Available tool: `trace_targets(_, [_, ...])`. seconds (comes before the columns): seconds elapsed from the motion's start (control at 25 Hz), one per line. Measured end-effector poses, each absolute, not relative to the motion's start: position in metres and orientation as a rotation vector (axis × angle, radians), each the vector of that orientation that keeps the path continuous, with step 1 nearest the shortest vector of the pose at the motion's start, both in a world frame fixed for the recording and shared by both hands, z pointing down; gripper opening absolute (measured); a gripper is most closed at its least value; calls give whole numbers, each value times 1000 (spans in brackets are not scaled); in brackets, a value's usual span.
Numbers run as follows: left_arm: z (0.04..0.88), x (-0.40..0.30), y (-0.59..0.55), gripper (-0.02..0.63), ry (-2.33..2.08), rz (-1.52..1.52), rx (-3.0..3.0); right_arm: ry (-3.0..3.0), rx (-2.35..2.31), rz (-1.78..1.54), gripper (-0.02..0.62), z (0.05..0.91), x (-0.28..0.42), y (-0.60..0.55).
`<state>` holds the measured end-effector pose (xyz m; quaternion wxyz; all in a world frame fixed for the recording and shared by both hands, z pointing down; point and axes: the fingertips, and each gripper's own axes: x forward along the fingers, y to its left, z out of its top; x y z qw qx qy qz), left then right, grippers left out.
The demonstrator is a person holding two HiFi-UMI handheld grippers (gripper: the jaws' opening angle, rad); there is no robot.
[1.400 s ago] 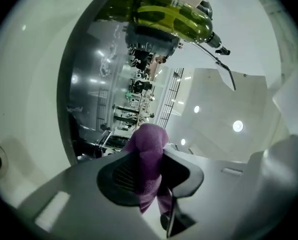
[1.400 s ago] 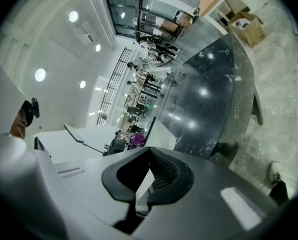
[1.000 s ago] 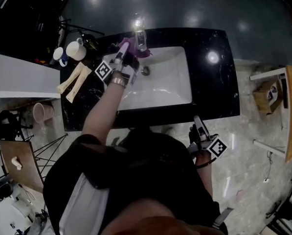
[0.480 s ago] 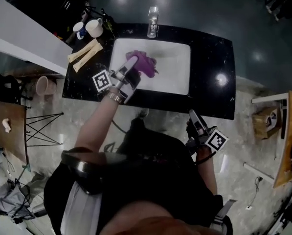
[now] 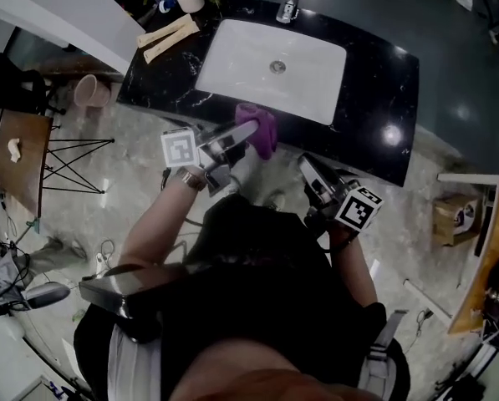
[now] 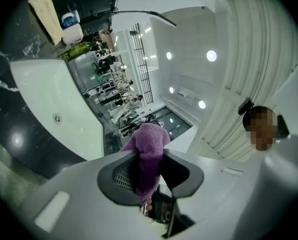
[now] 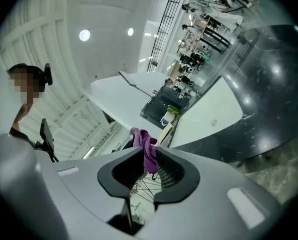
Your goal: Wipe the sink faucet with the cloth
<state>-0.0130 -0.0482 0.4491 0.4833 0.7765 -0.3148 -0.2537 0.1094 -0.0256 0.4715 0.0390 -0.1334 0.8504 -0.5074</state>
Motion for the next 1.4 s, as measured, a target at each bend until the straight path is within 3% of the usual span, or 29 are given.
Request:
trace_targets(0.16, [449,-13,-17,106,-816,-533,1944,2782,-320,-1445,174,466,82,-2])
trace_targets(0.72, [446,-19,90,106,-740,-626,1903,3204,-233,-1130,252,476,8,111])
trace_targets(0.8, [446,-19,107,106,-728,-625,1902,3231,-219,-1113,247,477,2,132])
trace_targets(0.96, [448,-15,132,106,-683,-613,1911,3259,-205,-1102,147,479,-1,163])
trace_targets(1.08, [449,-4,148,106,-591,-618,1909,3243,-231,-1125,112,480,7,183])
trace_targets(1.4, [460,26,171,120,-467,-552,1968,3013,-609,-1295,89,479,79,189])
